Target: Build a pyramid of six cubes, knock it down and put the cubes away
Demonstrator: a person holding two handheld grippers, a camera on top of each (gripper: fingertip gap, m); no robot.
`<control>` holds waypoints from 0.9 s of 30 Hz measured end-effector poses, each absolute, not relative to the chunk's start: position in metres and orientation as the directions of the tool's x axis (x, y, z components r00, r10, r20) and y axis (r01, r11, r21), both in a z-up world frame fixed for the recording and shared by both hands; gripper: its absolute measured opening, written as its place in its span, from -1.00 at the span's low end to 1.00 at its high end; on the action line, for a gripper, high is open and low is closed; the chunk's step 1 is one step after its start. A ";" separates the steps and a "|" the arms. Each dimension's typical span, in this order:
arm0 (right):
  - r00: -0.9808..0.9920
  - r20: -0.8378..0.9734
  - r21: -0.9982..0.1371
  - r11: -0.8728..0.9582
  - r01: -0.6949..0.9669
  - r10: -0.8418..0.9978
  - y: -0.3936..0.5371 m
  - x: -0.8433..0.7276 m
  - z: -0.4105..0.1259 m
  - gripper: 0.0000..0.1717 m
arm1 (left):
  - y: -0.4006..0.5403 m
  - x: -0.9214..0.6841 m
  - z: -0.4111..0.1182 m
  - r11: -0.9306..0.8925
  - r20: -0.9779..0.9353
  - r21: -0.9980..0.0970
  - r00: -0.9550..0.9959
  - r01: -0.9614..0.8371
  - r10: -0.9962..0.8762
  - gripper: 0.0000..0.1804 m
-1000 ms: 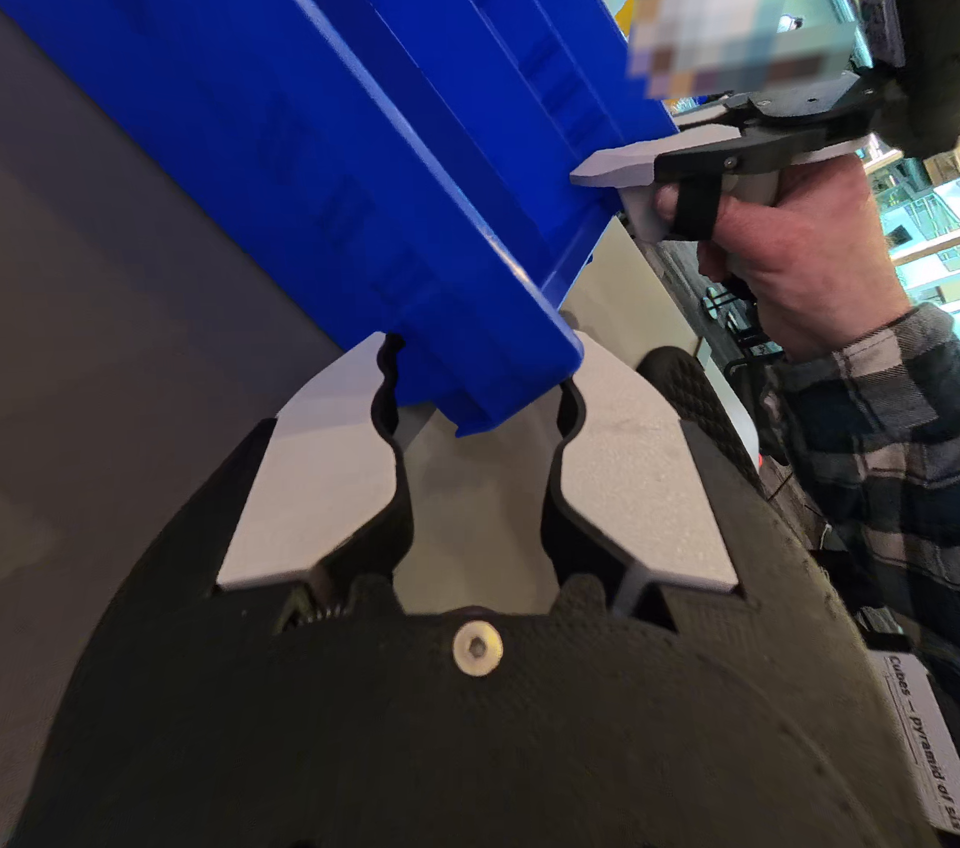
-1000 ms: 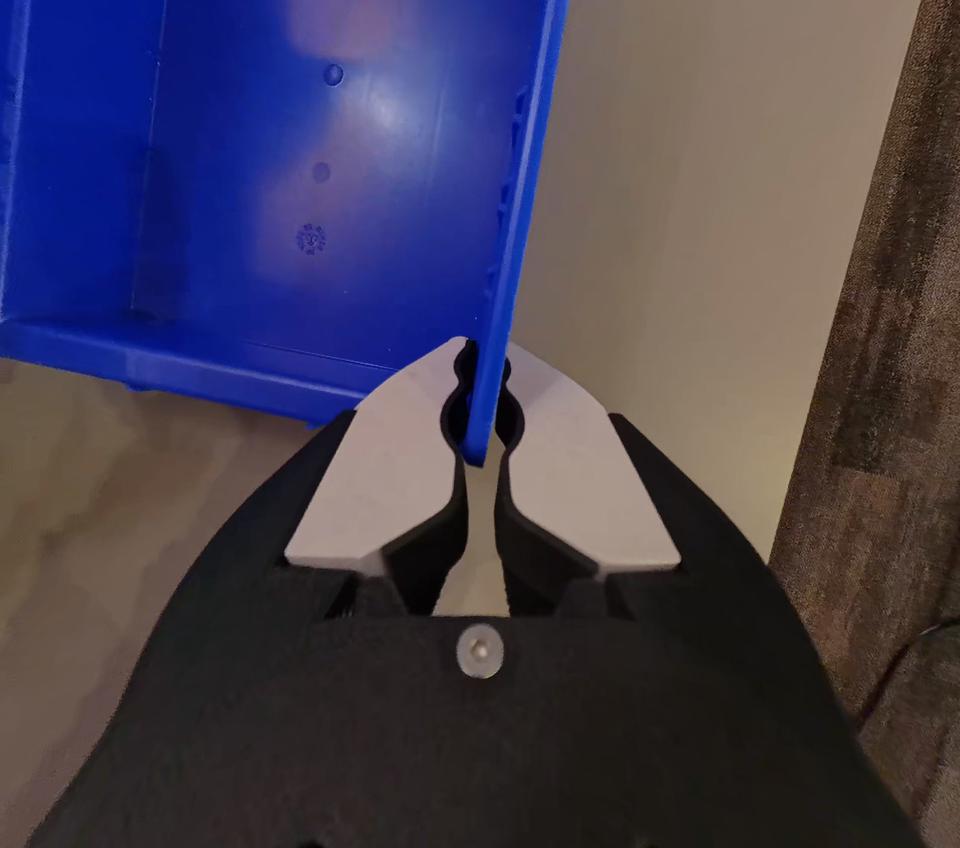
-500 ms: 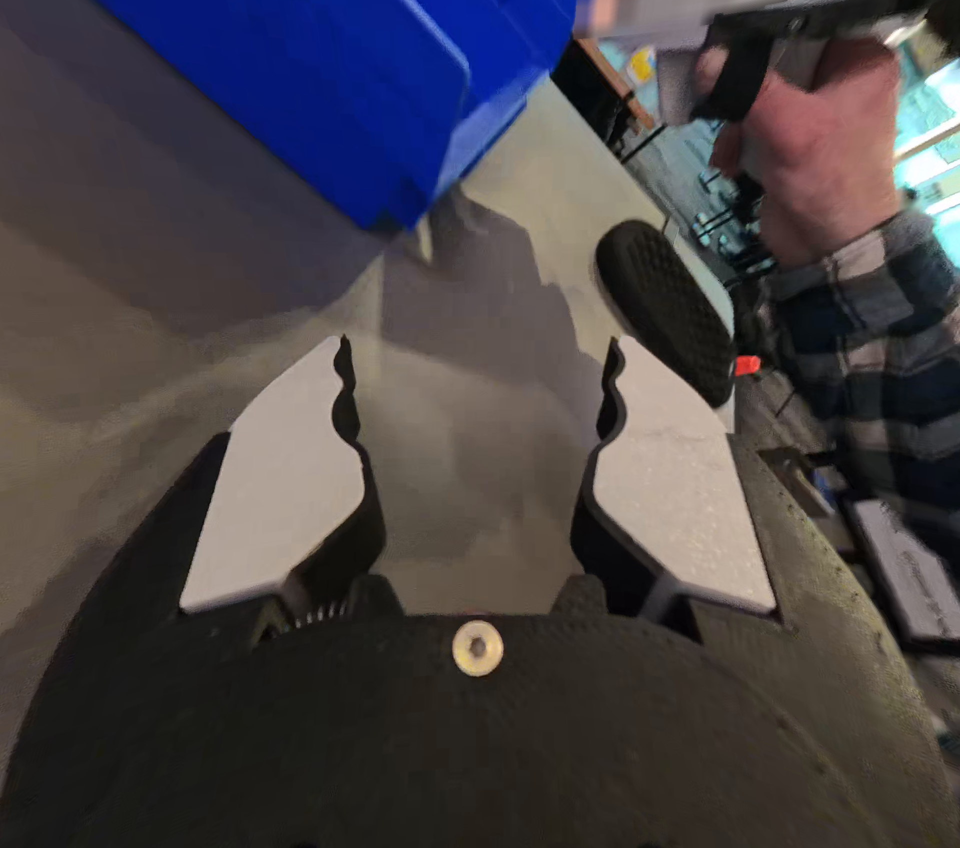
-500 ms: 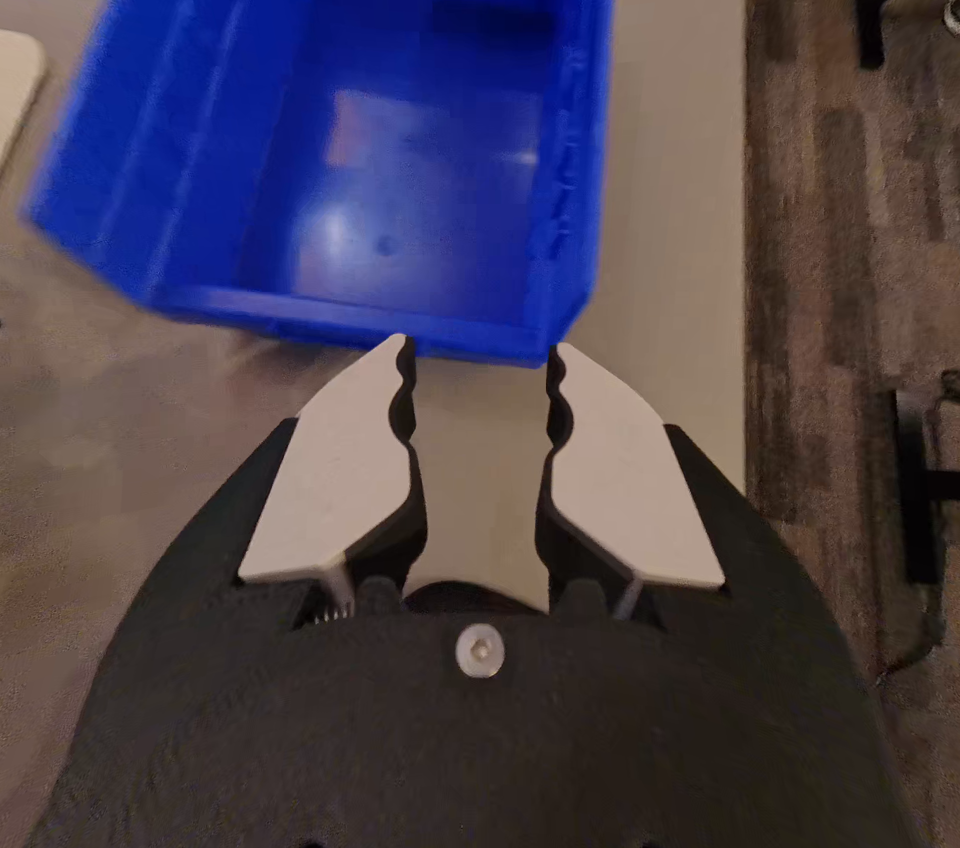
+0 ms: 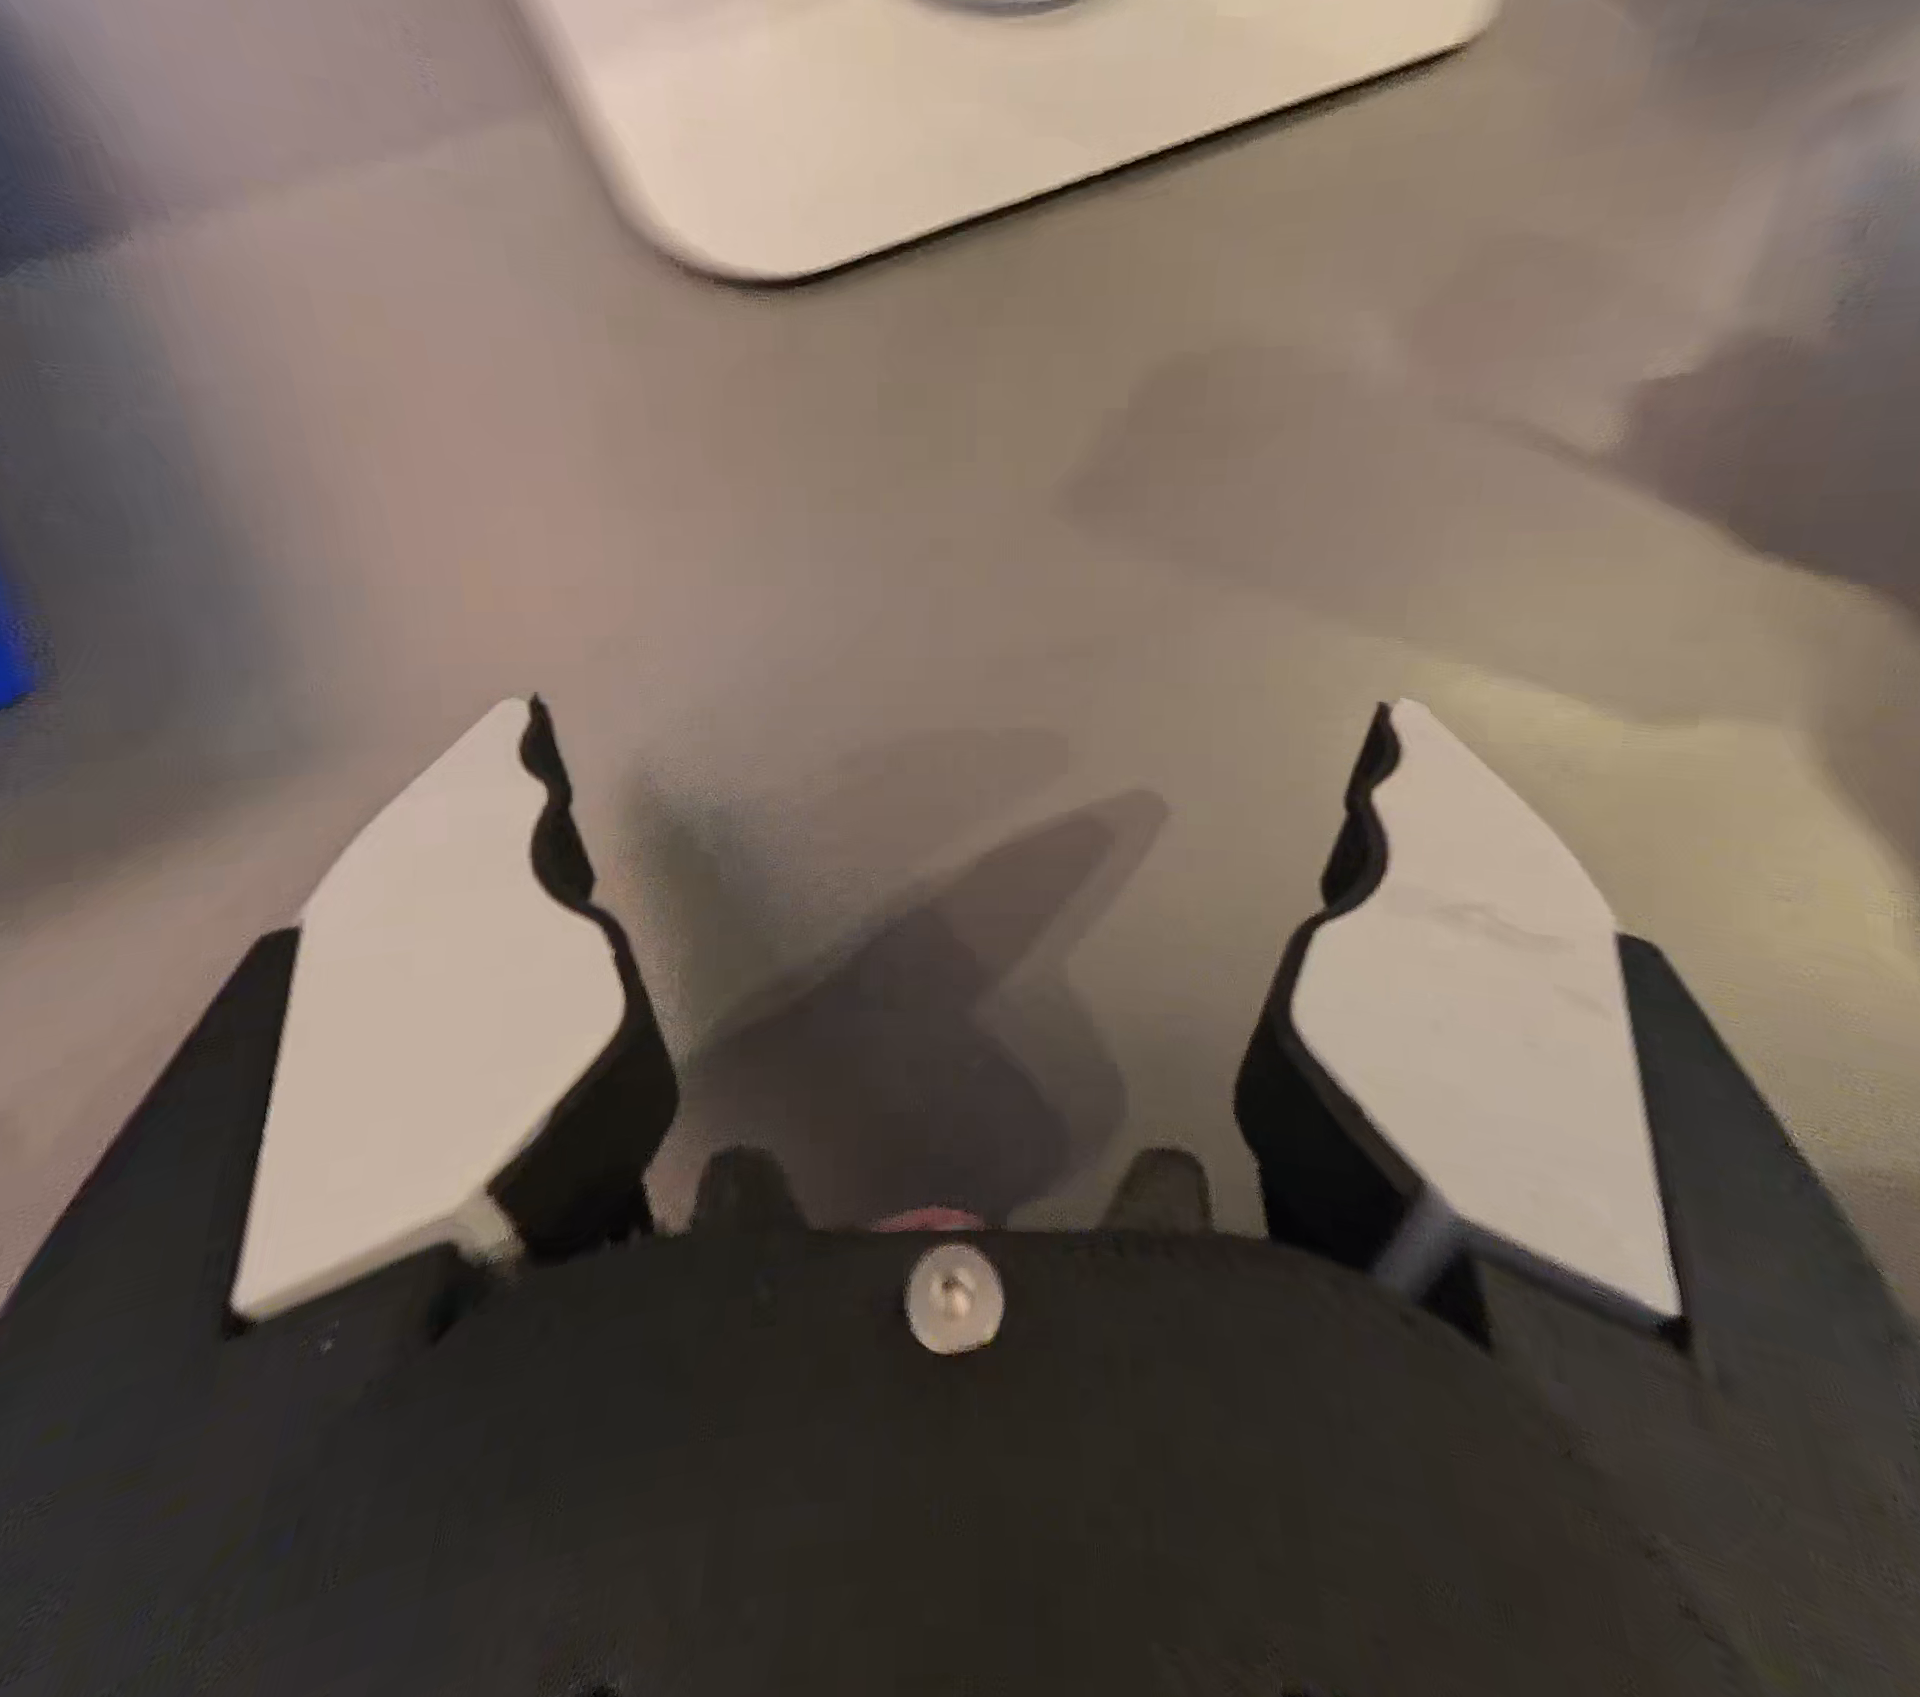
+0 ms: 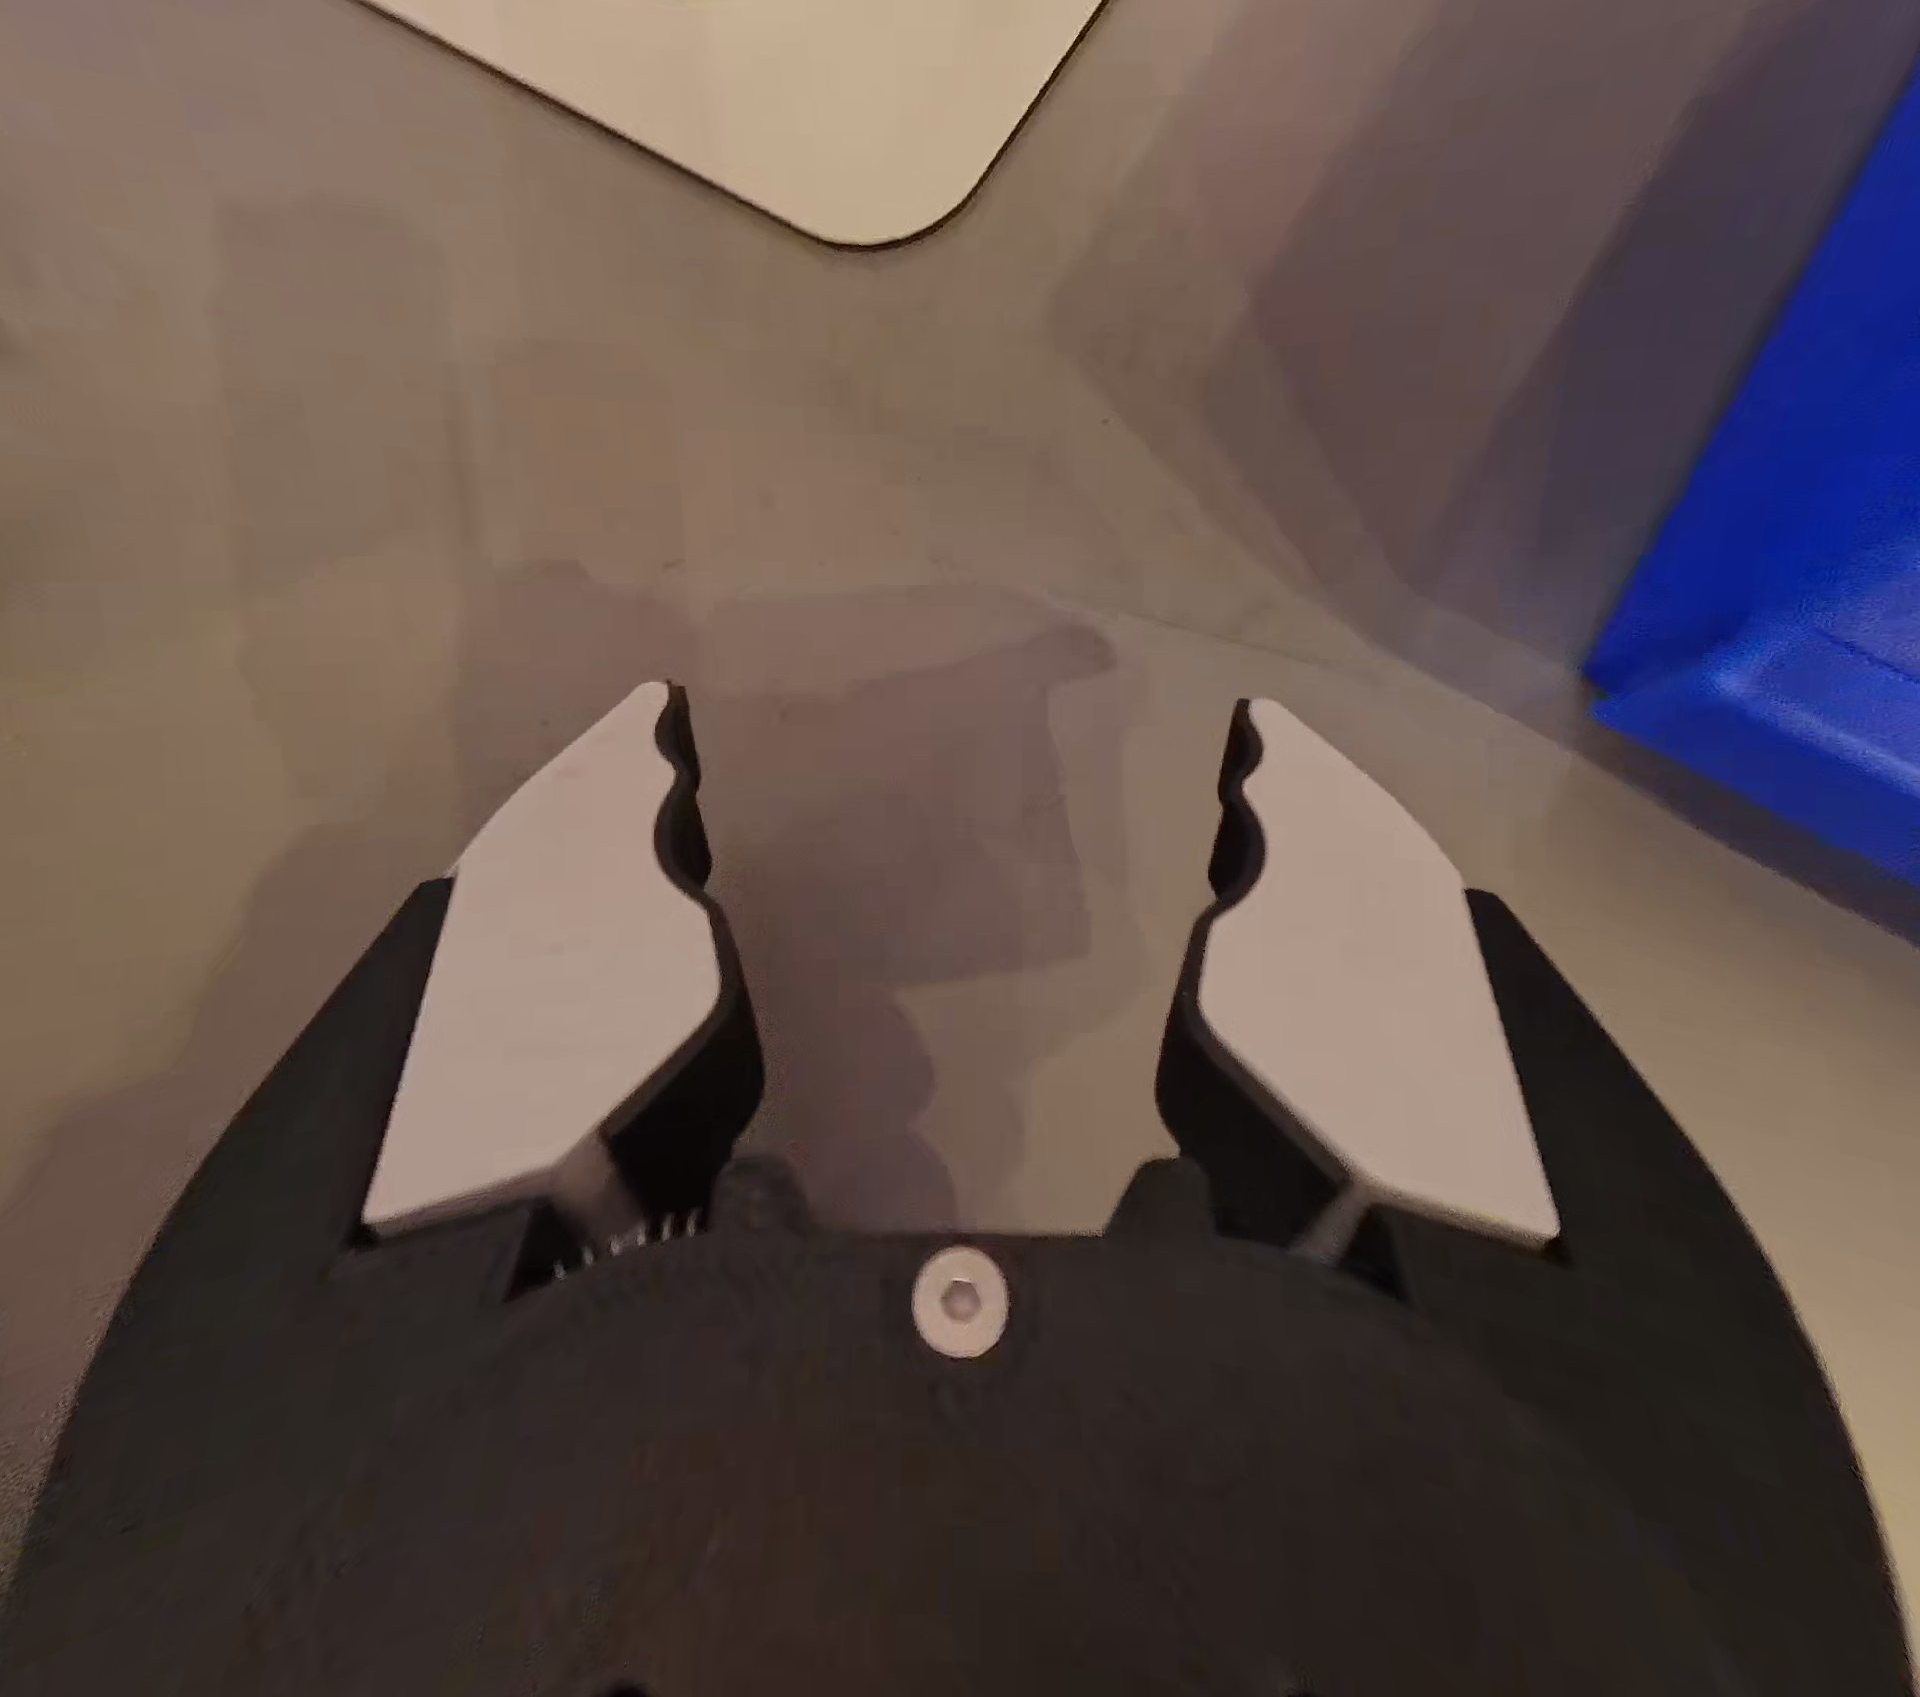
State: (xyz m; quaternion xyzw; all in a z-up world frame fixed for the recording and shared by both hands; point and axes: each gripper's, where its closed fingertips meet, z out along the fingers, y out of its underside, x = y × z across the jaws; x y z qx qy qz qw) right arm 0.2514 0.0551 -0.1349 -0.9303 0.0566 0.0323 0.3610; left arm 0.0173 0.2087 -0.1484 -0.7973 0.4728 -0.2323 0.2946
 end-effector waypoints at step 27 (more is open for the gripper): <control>0.969 0.011 -0.672 -0.719 -0.174 -0.245 0.085 0.259 -0.171 0.49 | 0.322 -0.128 -0.173 -0.585 -0.068 -0.644 0.799 -0.493 -0.598 0.62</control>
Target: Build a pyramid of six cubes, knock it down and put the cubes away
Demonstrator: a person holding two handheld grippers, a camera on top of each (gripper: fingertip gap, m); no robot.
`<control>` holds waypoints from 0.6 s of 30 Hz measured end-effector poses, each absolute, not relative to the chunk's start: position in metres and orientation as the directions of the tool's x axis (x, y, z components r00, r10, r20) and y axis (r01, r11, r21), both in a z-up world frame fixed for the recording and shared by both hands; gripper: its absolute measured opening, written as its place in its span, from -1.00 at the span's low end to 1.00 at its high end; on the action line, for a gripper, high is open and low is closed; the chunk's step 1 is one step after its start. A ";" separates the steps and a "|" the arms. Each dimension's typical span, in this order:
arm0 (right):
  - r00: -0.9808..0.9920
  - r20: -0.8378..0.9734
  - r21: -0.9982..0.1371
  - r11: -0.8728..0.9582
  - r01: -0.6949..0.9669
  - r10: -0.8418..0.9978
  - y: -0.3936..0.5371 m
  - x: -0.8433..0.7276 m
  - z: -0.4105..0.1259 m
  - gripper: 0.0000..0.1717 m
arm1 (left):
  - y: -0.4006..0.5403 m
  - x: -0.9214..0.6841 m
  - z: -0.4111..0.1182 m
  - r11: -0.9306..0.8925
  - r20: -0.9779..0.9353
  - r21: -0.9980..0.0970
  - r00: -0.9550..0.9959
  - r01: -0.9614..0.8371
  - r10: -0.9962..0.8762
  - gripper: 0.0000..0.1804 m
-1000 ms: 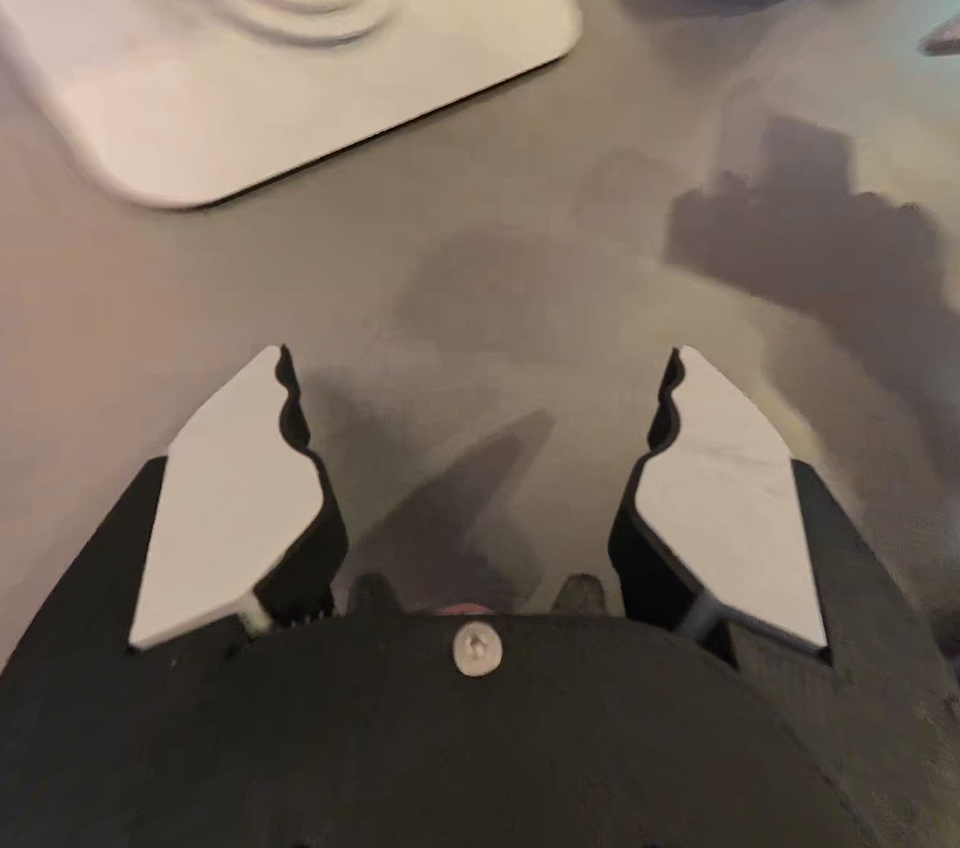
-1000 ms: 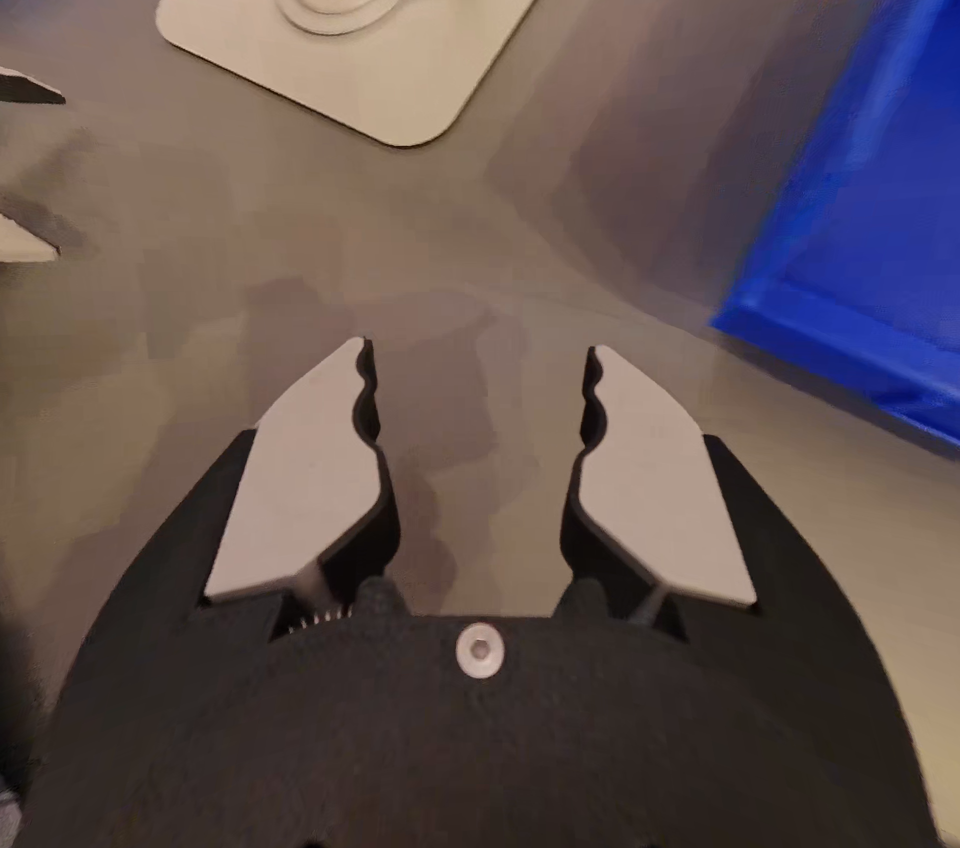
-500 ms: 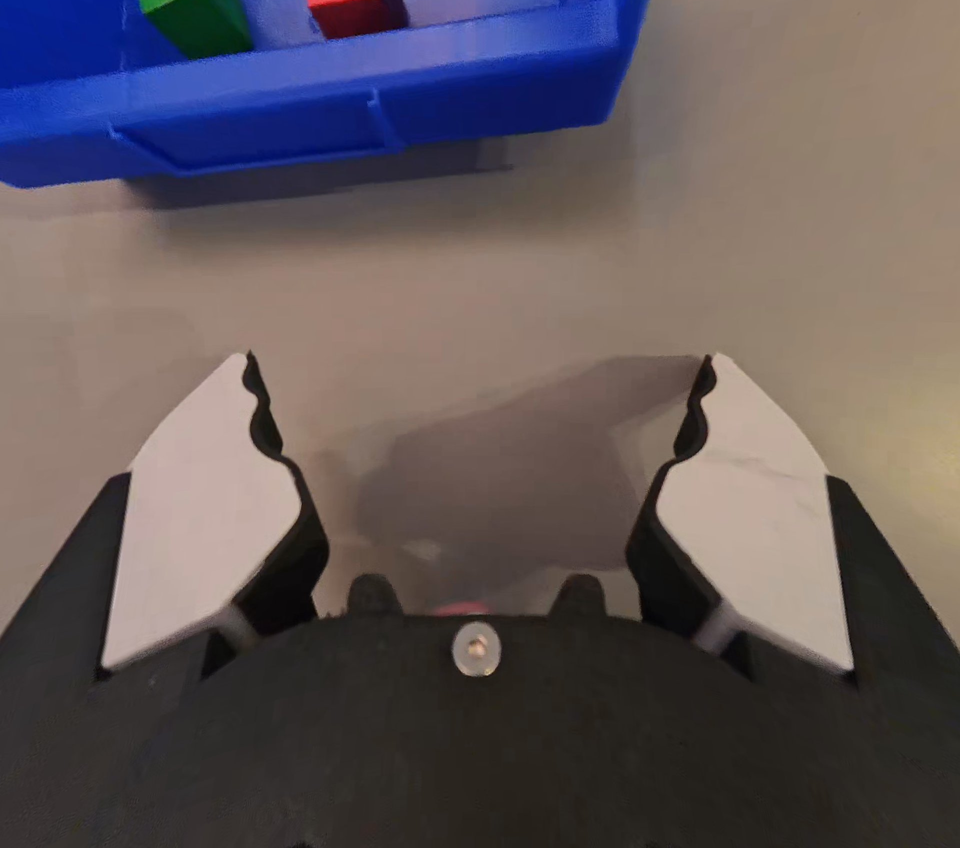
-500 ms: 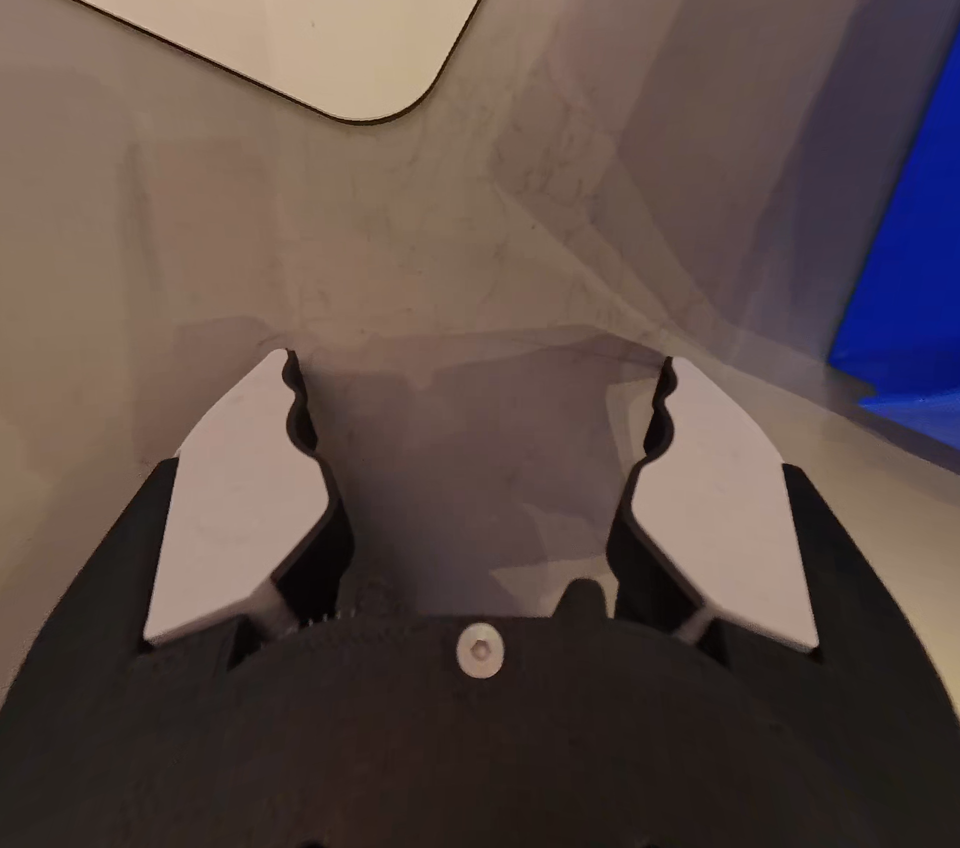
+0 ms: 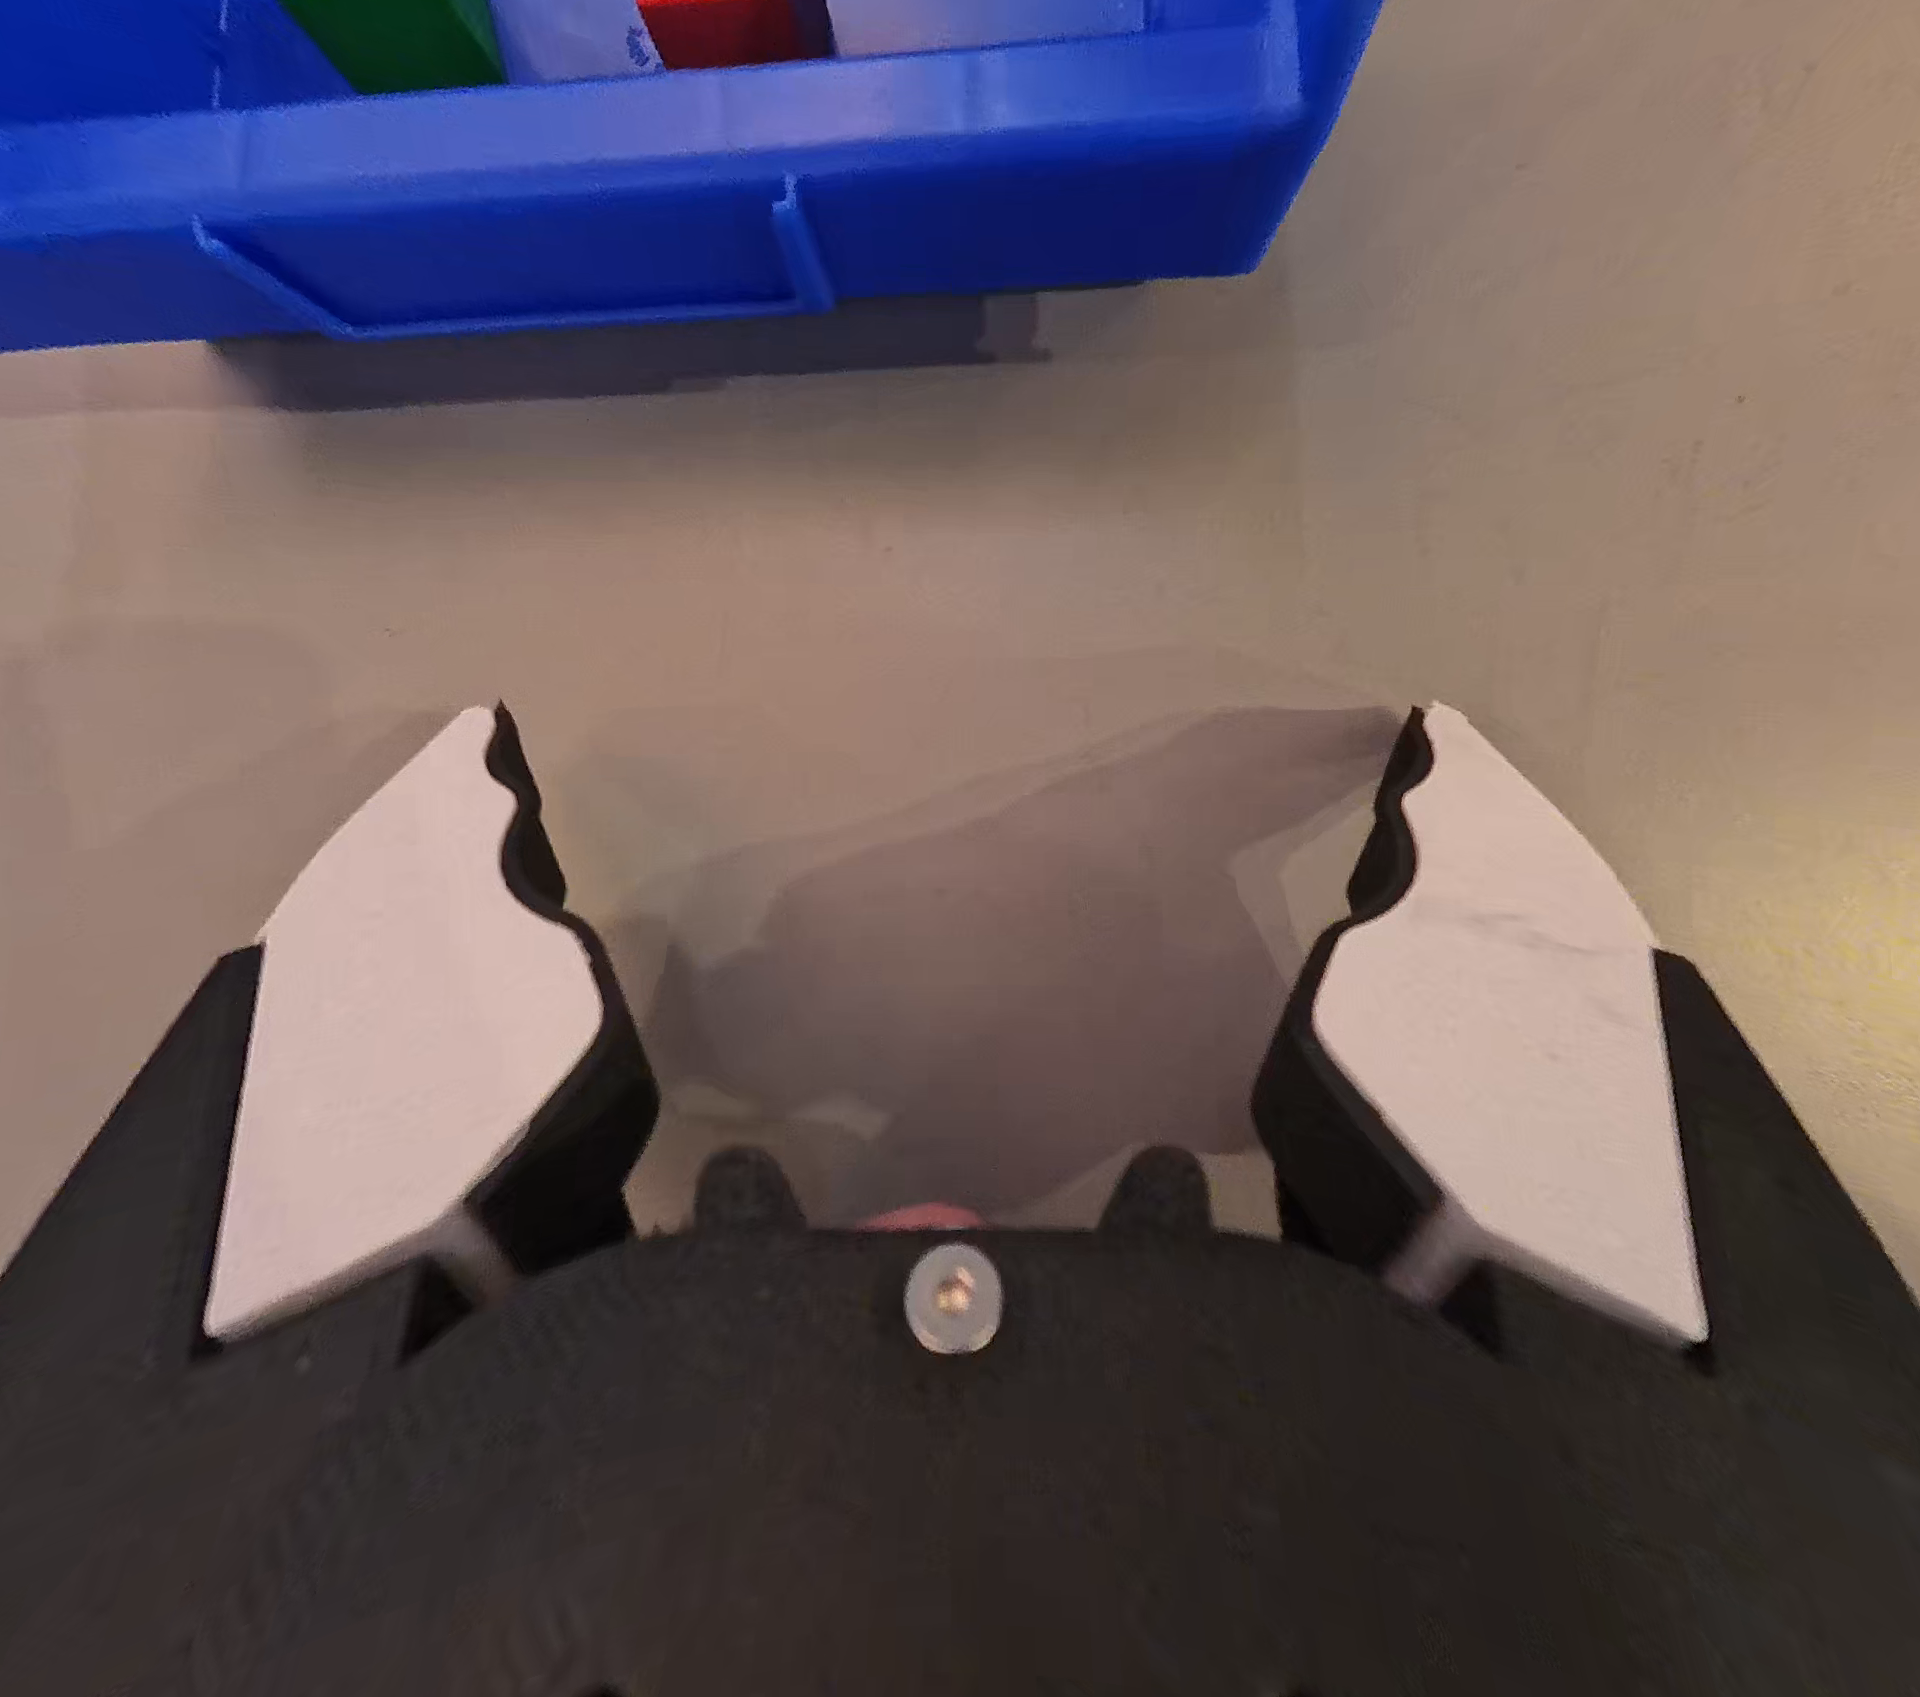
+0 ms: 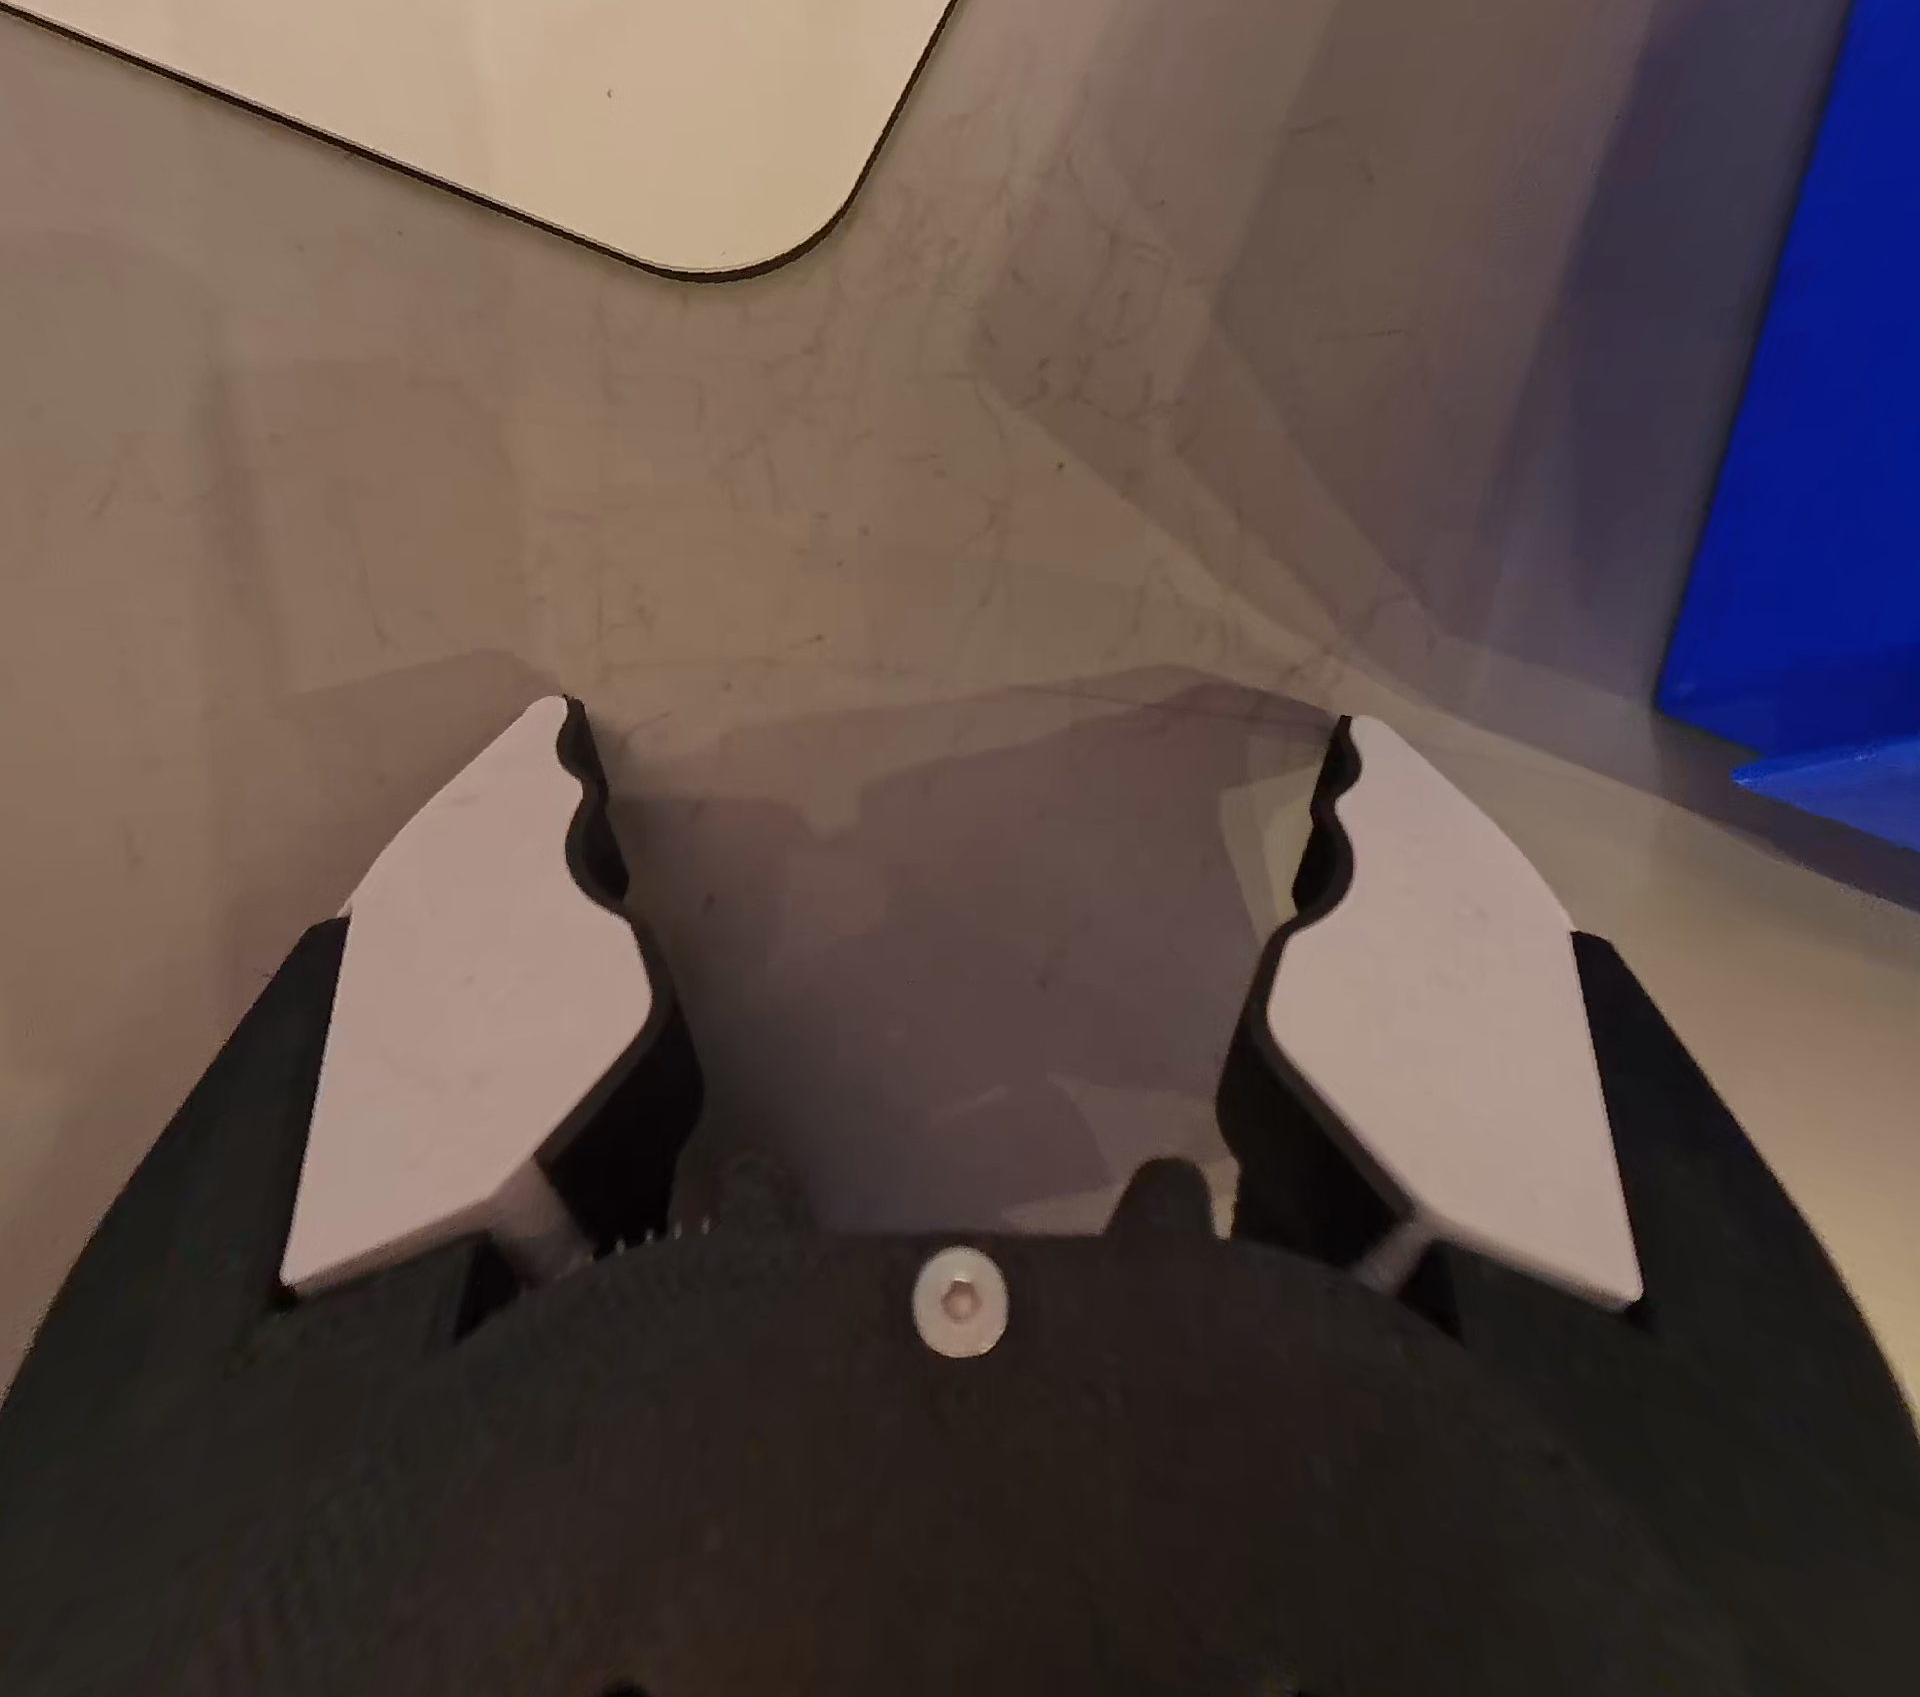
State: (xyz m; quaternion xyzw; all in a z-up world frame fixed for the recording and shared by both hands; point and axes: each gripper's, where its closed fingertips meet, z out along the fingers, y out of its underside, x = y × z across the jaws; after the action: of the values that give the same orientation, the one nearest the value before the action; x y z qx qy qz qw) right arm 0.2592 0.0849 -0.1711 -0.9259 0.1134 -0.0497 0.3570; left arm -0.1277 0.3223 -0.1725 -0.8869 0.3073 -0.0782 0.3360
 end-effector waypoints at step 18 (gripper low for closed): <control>0.973 0.011 -0.676 -0.719 -0.163 -0.231 0.087 0.258 -0.171 0.45 | 0.381 -0.160 -0.117 -0.592 0.151 -0.785 0.869 -0.184 -0.471 0.18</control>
State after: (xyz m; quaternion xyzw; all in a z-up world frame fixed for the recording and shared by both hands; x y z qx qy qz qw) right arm 0.2585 0.0871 -0.1709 -0.9258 0.1062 -0.0472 0.3596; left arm -0.1595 0.3811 -0.1168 -0.8749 0.1871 -0.1742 0.4114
